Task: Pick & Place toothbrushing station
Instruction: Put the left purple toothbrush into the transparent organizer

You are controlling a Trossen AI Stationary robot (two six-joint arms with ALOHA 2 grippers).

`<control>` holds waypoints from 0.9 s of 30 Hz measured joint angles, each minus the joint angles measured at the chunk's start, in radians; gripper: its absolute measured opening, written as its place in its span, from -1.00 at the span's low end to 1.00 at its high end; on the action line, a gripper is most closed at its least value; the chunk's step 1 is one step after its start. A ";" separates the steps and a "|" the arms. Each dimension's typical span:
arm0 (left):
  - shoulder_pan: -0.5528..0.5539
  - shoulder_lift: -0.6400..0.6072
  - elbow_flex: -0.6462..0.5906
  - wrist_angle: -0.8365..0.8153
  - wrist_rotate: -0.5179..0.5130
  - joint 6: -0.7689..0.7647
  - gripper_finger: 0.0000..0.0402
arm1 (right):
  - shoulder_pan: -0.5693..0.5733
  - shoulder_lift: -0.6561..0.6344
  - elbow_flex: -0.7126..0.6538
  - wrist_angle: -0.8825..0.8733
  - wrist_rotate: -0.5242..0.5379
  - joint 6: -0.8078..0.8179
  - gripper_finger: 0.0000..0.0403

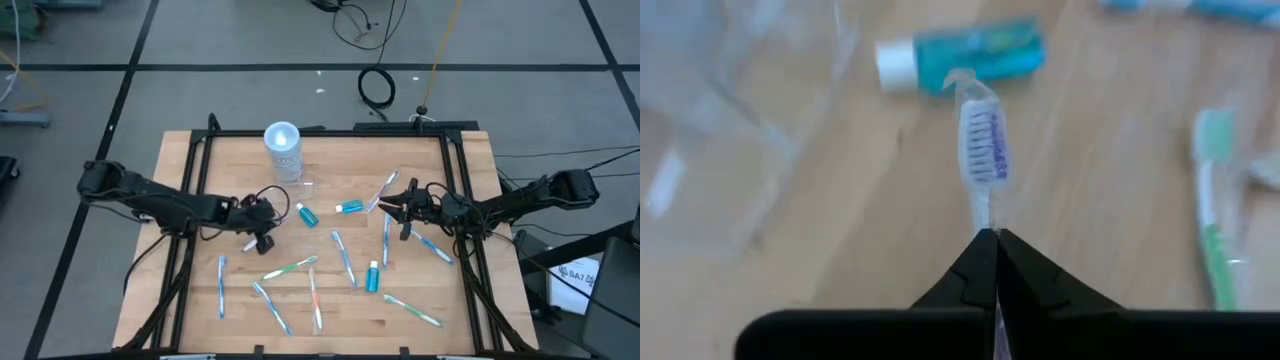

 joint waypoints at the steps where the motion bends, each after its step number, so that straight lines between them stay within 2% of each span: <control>1: -0.010 -0.018 0.000 0.020 -0.034 0.018 -0.95 | 0.000 0.000 0.000 -0.001 0.000 0.000 -0.56; 7: -0.062 -0.119 0.000 0.145 -0.251 0.137 -0.98 | 0.000 0.000 0.000 0.000 0.000 0.000 -0.56; 10: -0.075 -0.146 0.000 0.233 -0.327 0.169 -0.95 | 0.000 0.000 0.000 0.001 0.000 0.000 -0.56; 17: -0.077 -0.148 0.000 0.436 -0.547 0.324 -0.96 | 0.000 0.000 0.000 0.002 0.000 0.000 -0.56; 23: -0.069 -0.148 0.000 0.630 -0.694 0.536 -0.98 | 0.000 0.000 0.000 0.002 0.000 -0.007 -0.56; 27: -0.057 -0.148 0.000 0.704 -0.850 0.544 -0.98 | 0.000 0.000 0.000 0.002 0.000 -0.007 -0.56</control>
